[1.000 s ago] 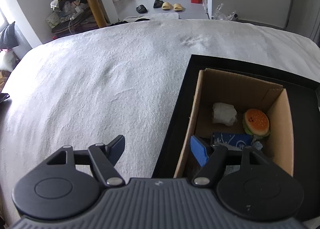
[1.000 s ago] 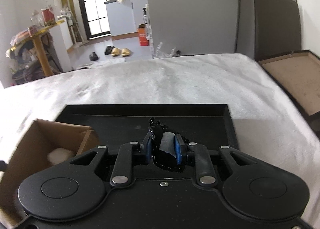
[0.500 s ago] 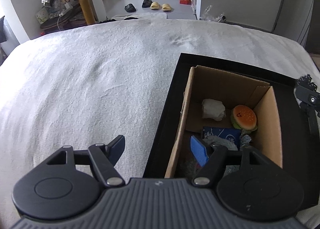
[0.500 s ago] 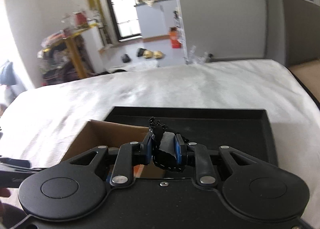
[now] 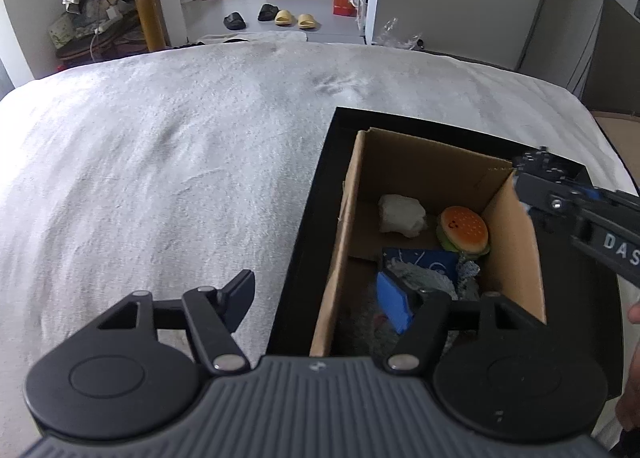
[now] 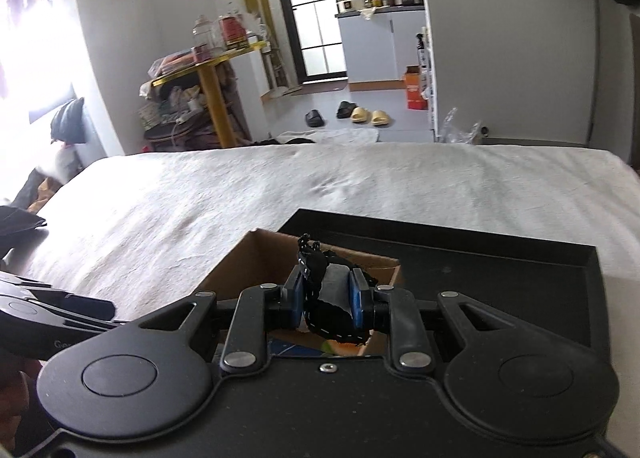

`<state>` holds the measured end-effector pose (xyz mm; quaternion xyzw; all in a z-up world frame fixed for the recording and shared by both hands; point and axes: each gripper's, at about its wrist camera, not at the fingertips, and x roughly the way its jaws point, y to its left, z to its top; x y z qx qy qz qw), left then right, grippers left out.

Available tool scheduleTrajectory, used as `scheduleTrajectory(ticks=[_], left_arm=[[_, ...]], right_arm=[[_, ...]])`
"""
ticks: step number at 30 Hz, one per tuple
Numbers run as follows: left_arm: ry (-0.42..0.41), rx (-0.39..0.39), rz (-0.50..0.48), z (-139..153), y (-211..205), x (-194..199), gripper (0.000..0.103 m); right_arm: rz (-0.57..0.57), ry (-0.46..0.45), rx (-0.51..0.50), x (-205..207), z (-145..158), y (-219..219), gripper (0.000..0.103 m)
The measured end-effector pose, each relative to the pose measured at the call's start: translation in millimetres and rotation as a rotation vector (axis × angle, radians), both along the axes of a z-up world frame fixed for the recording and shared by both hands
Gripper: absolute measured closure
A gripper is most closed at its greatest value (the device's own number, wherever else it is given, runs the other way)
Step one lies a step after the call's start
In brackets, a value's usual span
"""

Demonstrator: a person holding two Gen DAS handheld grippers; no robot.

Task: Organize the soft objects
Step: 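Carry the black-and-white plush with the right gripper into the box, release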

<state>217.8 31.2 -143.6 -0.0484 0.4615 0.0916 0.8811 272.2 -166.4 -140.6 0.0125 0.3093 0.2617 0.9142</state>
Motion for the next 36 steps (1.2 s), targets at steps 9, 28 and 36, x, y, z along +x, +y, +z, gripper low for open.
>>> scheduleTrajectory(ticks=[9, 28, 36], left_arm=[[0.003, -0.051, 0.016, -13, 12, 4, 0.051], [0.054, -0.182, 0.003, -33, 21, 14, 0.089], [0.07, -0.161, 0.014, -24, 20, 13, 0.083]], right_arm=[[0.079, 0.016, -0.002, -1, -8, 26, 0.08], [0.202, 0.135, 0.026, 1, -21, 64, 0.068], [0.164, 0.145, 0.008, -3, -19, 53, 0.064]])
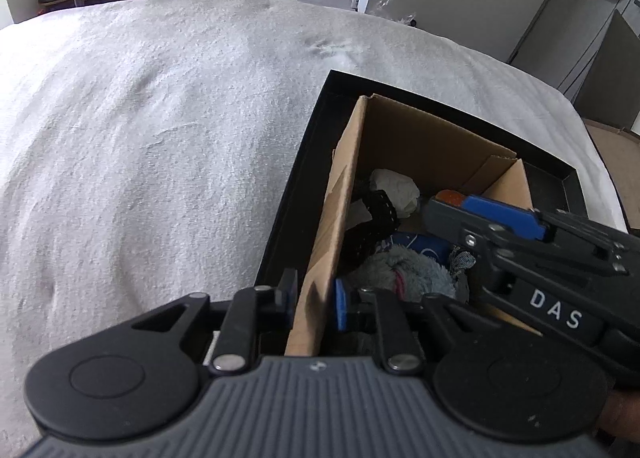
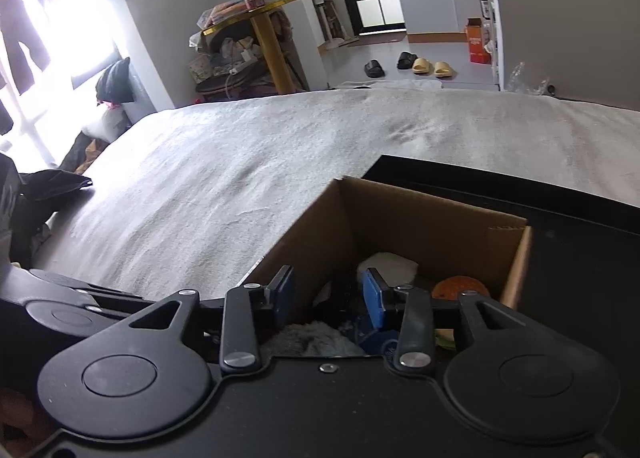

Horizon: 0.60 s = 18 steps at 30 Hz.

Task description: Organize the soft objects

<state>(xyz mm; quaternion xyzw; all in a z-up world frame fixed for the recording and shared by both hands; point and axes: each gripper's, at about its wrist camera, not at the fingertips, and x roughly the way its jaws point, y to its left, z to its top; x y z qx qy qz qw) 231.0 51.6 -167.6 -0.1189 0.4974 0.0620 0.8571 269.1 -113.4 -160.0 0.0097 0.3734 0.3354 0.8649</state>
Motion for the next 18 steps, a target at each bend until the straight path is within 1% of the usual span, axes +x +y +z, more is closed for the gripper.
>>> scheduleTrajectory(ticks=[2, 4, 5, 7, 9, 12, 14, 18], left_arm=[[-0.009, 0.006, 0.007, 6, 0, -3, 0.079], [-0.019, 0.012, 0.014, 13, 0, -7, 0.068], [-0.026, 0.015, 0.013, 17, 0, -10, 0.066], [-0.043, 0.025, 0.009, 26, -2, -16, 0.057], [-0.055, 0.038, 0.006, 33, -5, -22, 0.052], [-0.064, 0.052, -0.009, 42, -10, -30, 0.047], [-0.067, 0.059, -0.019, 48, -15, -35, 0.046], [-0.079, 0.075, -0.027, 60, -22, -48, 0.039]], right_arm=[[-0.016, 0.002, -0.012, -2, 2, -3, 0.064], [-0.034, 0.006, -0.019, -4, 5, -8, 0.064], [-0.045, 0.005, -0.025, -6, 8, -11, 0.064], [-0.068, 0.003, -0.035, -11, 12, -16, 0.064], [-0.095, 0.007, -0.035, -16, 15, -22, 0.064], [-0.132, 0.018, -0.032, -25, 19, -31, 0.063], [-0.154, 0.028, -0.031, -32, 21, -37, 0.059], [-0.197, 0.035, -0.024, -49, 27, -50, 0.053]])
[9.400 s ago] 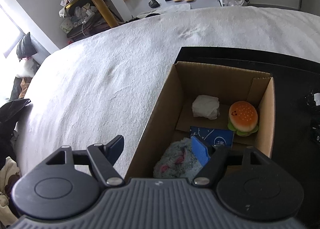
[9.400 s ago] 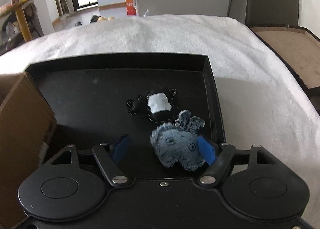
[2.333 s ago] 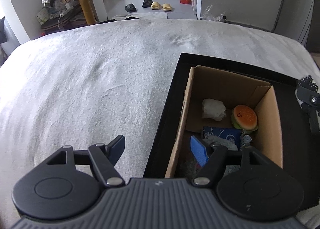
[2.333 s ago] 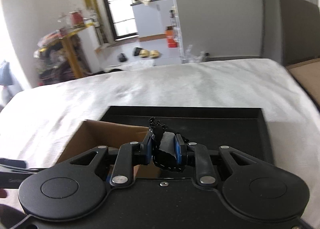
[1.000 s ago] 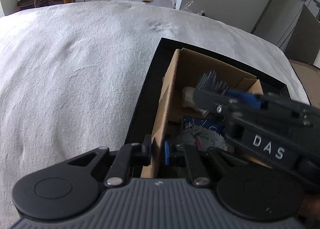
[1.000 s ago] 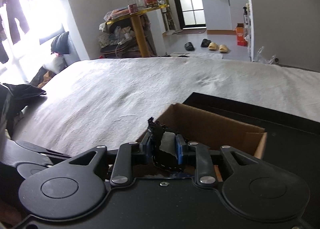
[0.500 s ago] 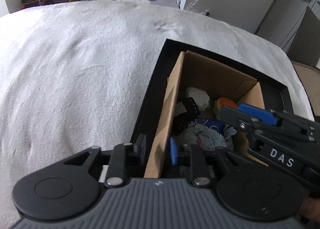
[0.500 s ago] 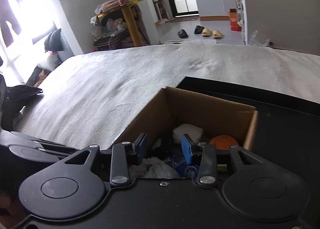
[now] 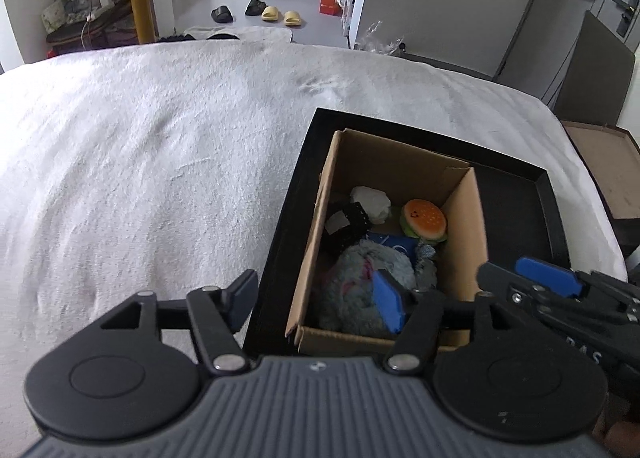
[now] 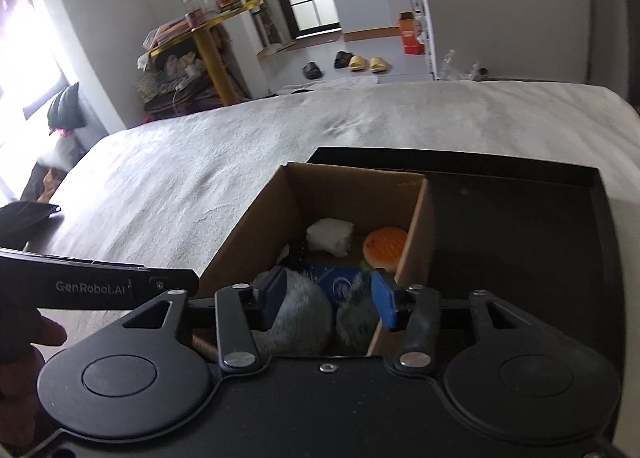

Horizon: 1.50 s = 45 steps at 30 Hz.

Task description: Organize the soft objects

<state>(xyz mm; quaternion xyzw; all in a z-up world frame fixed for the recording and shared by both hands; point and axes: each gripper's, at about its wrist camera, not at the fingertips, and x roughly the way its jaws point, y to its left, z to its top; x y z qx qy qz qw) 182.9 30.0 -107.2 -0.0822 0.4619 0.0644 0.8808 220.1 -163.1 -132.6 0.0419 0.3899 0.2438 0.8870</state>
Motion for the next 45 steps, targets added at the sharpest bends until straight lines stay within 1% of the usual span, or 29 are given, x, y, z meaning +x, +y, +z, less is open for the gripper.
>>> scheduleTrajectory(ticks=[6, 8, 10, 13, 15, 20, 24, 28, 32, 35, 38, 41, 45], left_arm=[[-0.033, 0.014, -0.026, 20, -13, -16, 0.034], [-0.041, 0.011, -0.038, 26, -17, -22, 0.032], [-0.051, 0.01, -0.05, 32, -22, -26, 0.03], [-0.065, 0.016, -0.065, 40, -28, -32, 0.026], [-0.069, 0.023, -0.078, 45, -31, -38, 0.025], [-0.065, 0.035, -0.094, 54, -38, -49, 0.024], [-0.076, 0.04, -0.103, 62, -42, -57, 0.022], [-0.09, 0.05, -0.118, 71, -46, -66, 0.017], [-0.097, 0.052, -0.138, 78, -51, -73, 0.015], [-0.096, 0.052, -0.142, 81, -51, -77, 0.014], [-0.101, 0.072, -0.144, 83, -52, -82, 0.013], [-0.101, 0.066, -0.141, 85, -51, -87, 0.012], [-0.108, 0.075, -0.146, 88, -49, -94, 0.01]], right_arm=[[-0.065, -0.003, 0.026, -25, 13, -22, 0.048], [-0.088, 0.0, 0.046, -32, 19, -30, 0.041], [-0.111, -0.01, 0.061, -40, 25, -39, 0.037], [-0.146, -0.017, 0.08, -49, 33, -51, 0.034], [-0.163, -0.025, 0.085, -55, 38, -59, 0.032], [-0.195, -0.05, 0.108, -69, 50, -74, 0.019], [-0.209, -0.059, 0.13, -79, 57, -81, 0.015], [-0.219, -0.071, 0.134, -88, 65, -86, 0.006], [-0.242, -0.07, 0.14, -96, 72, -91, 0.0], [-0.244, -0.065, 0.121, -100, 76, -92, 0.0], [-0.245, -0.092, 0.084, -108, 82, -90, 0.0], [-0.261, -0.091, 0.091, -112, 86, -92, 0.0], [-0.272, -0.094, 0.063, -114, 89, -92, 0.0]])
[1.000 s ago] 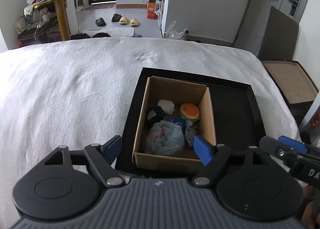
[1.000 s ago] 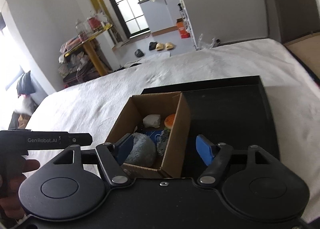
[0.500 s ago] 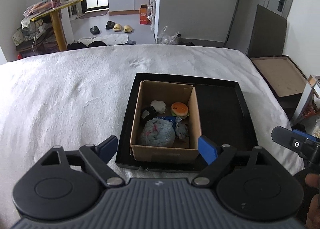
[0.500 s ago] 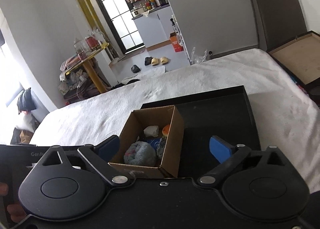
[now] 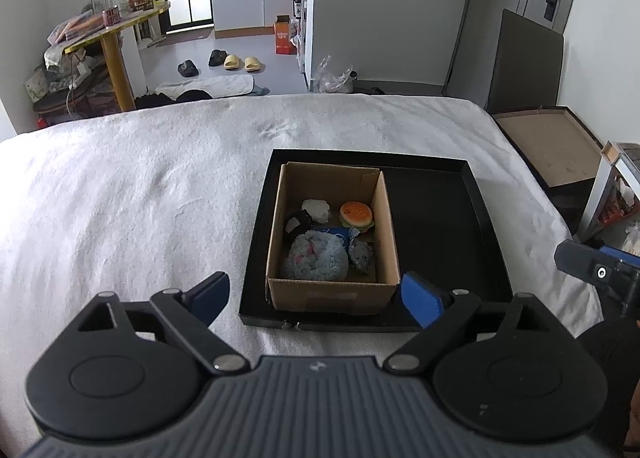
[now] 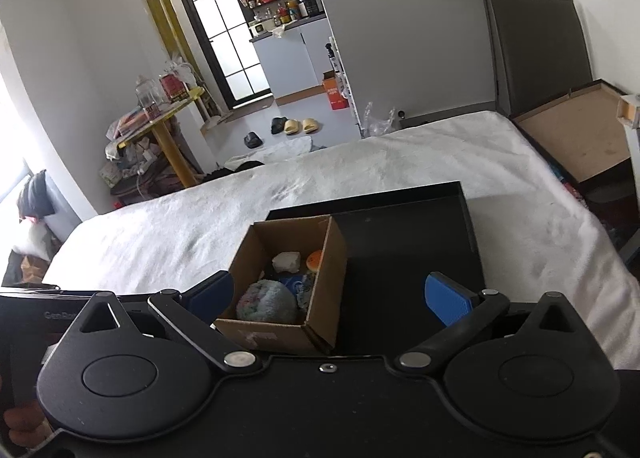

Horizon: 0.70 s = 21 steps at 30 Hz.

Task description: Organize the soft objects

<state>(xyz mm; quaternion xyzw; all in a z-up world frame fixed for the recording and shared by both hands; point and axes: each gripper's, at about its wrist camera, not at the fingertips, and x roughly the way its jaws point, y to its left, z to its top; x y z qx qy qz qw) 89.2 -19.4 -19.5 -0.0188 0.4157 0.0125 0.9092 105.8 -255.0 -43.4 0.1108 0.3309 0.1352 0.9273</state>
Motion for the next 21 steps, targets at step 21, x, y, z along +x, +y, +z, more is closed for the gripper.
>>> scheduleTrajectory(ticks=[21], left_arm=[[-0.059, 0.01, -0.022, 19, 0, -44, 0.003]], right_arm=[[-0.069, 0.004, -0.047, -37, 14, -3, 0.0]])
